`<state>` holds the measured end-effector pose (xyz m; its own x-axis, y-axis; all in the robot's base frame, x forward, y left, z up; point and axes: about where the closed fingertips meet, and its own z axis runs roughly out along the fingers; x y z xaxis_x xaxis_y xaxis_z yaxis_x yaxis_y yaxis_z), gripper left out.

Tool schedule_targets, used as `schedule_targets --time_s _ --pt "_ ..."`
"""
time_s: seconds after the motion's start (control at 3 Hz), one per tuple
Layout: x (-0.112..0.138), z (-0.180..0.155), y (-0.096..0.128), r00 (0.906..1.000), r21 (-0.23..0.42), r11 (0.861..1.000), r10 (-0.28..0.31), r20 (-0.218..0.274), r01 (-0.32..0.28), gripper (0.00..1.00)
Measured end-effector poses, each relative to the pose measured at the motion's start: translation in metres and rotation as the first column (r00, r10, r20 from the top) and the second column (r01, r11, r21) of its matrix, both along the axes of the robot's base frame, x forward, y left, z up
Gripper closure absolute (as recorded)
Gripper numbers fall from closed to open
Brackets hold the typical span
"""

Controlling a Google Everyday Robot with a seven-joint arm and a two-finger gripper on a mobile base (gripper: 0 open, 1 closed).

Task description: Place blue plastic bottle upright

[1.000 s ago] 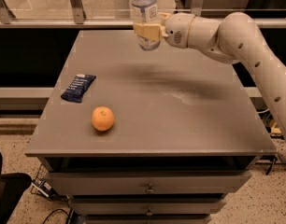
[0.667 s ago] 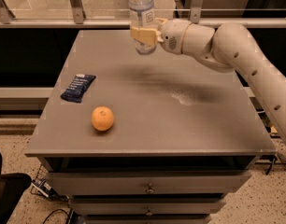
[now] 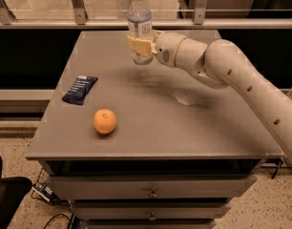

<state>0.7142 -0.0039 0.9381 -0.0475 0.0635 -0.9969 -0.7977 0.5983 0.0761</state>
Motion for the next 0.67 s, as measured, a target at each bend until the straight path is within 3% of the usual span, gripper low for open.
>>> schedule_targets --time_s 0.67 --pt "-0.004 -0.028 0.001 0.9979 -0.069 0.997 -0.033 -0.055 0.029 1.0"
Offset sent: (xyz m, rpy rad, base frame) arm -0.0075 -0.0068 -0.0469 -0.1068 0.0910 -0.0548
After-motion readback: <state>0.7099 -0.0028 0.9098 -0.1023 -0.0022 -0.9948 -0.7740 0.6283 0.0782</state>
